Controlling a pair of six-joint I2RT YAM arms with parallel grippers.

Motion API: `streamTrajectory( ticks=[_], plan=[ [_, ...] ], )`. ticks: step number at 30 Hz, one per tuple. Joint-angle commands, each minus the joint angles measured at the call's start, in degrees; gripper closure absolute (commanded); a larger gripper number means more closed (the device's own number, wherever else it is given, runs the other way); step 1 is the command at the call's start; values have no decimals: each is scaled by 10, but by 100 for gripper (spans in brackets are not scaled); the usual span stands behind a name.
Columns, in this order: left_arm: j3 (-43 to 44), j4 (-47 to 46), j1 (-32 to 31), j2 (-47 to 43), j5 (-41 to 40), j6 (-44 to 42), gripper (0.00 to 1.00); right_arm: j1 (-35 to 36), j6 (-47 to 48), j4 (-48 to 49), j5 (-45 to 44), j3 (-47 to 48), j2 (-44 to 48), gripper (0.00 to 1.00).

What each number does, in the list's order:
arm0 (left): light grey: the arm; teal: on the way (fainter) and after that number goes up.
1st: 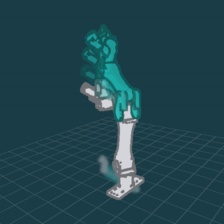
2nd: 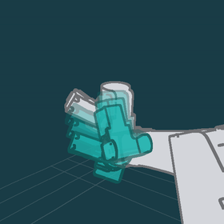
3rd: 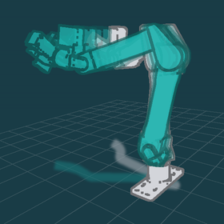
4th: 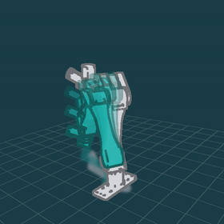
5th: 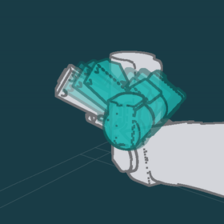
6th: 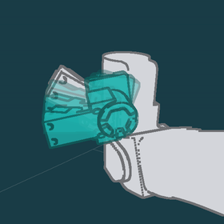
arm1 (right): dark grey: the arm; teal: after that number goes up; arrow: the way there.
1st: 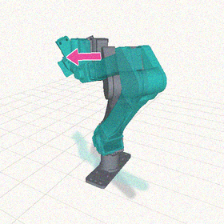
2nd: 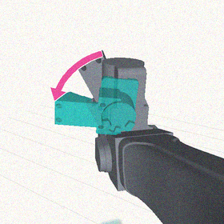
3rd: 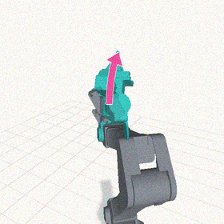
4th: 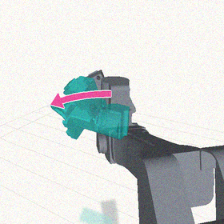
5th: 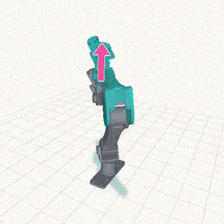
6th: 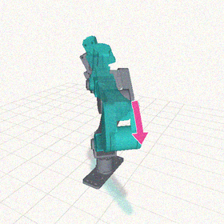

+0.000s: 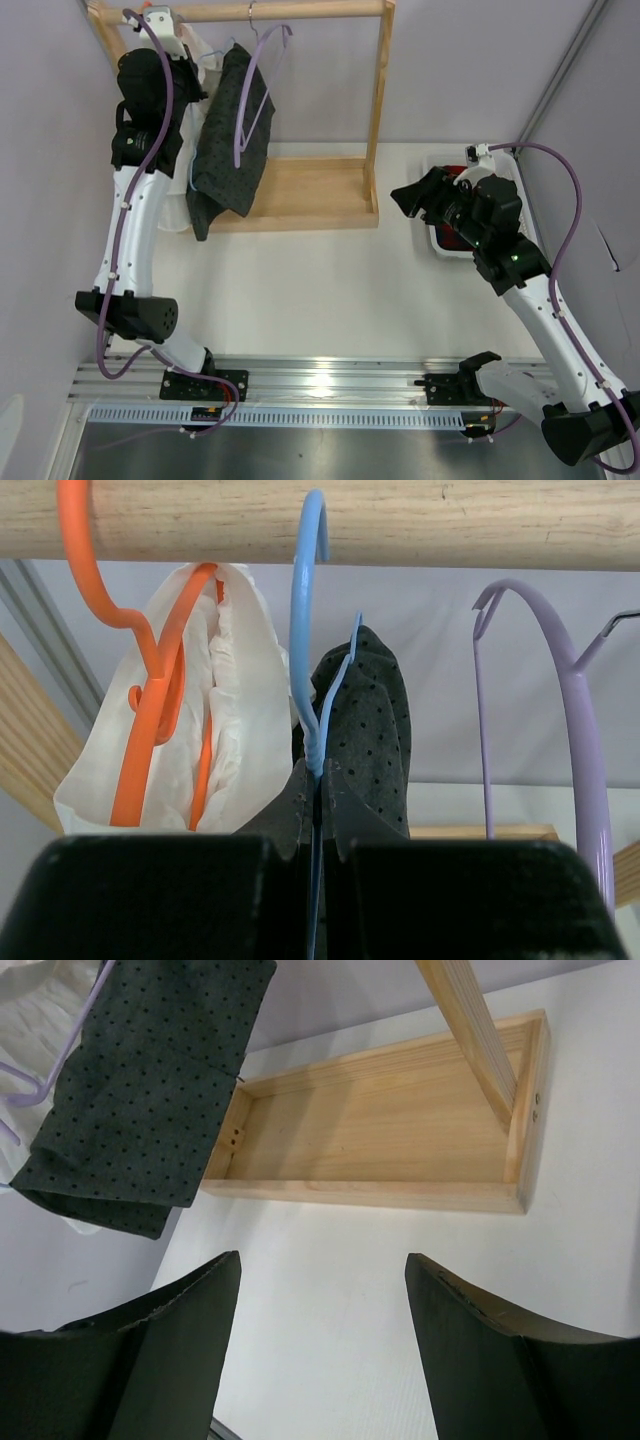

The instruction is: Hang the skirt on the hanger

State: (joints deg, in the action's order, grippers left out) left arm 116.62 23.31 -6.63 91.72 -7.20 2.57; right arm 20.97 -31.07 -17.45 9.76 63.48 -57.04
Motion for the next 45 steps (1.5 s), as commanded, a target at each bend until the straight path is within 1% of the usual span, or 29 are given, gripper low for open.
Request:
streamTrajectory(
  ticks=[1, 3, 7, 10, 16, 17, 20, 25, 35, 42, 44, 45],
  plan=[
    [7, -106, 17, -32, 32, 7, 100, -1, 7, 38, 10, 0, 3, 27],
    [-2, -118, 21, -37, 44, 11, 100, -1, 9, 44, 13, 1, 2, 27],
    [-57, -179, 23, -63, 67, 18, 100, -1, 17, 49, 18, 2, 4, 27],
    [-56, -186, 25, -65, 88, 24, 100, -1, 22, 52, 18, -1, 8, 27],
    [-68, -221, 25, -69, 76, 36, 100, -2, 30, 63, 18, -8, 8, 26],
    [-68, -222, 25, -68, 76, 36, 100, -2, 31, 64, 19, -8, 8, 26],
    [-30, -202, 25, -49, 75, 39, 100, -2, 32, 66, 24, -9, 3, 26],
    [-16, -210, 25, -29, 76, 46, 100, -4, 35, 71, 25, -10, 3, 26],
    [57, -187, 24, 45, 74, 53, 100, -6, 36, 66, 24, -11, -1, 26],
    [49, -175, 24, 69, 77, 55, 100, -6, 34, 64, 24, -11, -2, 26],
    [41, -174, 24, 67, 81, 58, 100, -6, 33, 65, 23, -11, -2, 26],
    [22, -180, 24, 63, 82, 58, 100, -6, 33, 64, 22, -11, -2, 26]
  ],
)
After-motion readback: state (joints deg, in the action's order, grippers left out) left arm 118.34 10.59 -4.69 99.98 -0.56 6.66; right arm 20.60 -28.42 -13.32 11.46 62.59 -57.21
